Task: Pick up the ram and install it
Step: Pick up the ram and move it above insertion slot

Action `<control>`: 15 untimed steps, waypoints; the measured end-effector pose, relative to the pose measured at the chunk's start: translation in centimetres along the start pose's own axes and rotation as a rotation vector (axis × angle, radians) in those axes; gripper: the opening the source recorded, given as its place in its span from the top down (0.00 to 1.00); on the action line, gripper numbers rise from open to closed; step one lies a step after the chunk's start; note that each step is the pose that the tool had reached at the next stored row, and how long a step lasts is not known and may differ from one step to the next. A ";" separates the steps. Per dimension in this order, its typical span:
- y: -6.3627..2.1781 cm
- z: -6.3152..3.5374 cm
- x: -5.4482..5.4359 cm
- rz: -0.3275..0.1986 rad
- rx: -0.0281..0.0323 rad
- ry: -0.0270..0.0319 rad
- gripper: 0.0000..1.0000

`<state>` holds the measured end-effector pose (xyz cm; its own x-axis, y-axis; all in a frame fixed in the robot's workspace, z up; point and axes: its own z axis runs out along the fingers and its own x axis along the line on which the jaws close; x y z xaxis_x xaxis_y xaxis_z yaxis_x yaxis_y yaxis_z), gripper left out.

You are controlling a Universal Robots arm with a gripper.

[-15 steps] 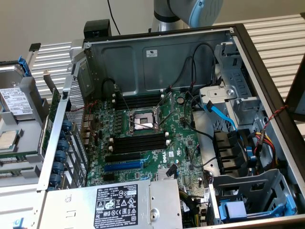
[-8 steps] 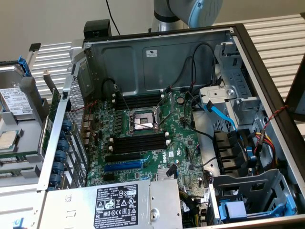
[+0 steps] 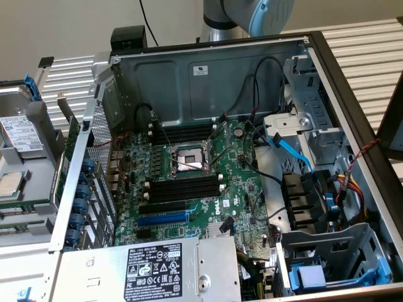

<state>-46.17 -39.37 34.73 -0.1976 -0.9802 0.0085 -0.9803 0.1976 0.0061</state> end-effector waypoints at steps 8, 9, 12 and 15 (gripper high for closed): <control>0.23 0.37 0.1 -0.126 0.0011 0.0008 0.89; 0.34 0.41 0.1 -0.134 0.0011 0.0008 0.89; 0.52 0.46 0.2 -0.149 0.0012 0.0009 0.89; 0.58 0.48 0.3 -0.150 0.0013 0.0009 0.89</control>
<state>-46.80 -39.55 34.25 -0.0485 -0.9988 0.0085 -0.9988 0.0485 0.0061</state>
